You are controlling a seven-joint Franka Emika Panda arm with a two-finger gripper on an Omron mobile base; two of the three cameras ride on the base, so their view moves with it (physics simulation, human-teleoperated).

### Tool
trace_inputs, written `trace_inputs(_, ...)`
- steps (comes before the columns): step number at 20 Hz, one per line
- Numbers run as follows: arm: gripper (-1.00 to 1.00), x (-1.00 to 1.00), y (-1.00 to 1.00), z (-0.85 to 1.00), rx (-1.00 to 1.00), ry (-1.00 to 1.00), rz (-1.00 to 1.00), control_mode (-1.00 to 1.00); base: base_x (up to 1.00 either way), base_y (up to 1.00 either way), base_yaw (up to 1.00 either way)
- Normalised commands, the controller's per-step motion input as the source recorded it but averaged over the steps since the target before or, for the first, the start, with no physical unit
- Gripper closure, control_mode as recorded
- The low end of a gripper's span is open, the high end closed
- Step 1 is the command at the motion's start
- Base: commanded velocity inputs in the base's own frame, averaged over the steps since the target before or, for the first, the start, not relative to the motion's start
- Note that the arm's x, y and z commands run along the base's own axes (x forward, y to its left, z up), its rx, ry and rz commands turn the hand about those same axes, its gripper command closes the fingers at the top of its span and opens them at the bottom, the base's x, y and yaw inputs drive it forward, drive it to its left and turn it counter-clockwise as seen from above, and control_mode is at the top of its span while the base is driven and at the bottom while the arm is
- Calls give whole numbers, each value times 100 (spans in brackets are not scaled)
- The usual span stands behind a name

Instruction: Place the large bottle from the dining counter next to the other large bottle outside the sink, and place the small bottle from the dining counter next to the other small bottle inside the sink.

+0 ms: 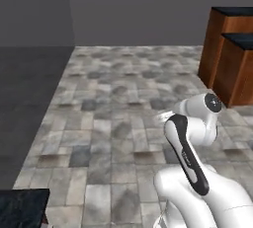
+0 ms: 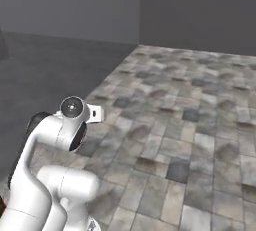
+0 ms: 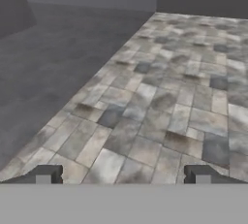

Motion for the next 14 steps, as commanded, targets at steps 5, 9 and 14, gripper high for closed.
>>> trace_inputs(5,-100,0,0,0,0,0,0,100,95,0,-53)
trace_inputs(9,-100,0,0,0,0,0,0,100,91,-6,-52)
trace_inputs(14,-100,0,0,0,0,0,0,100,97,-4,-51)
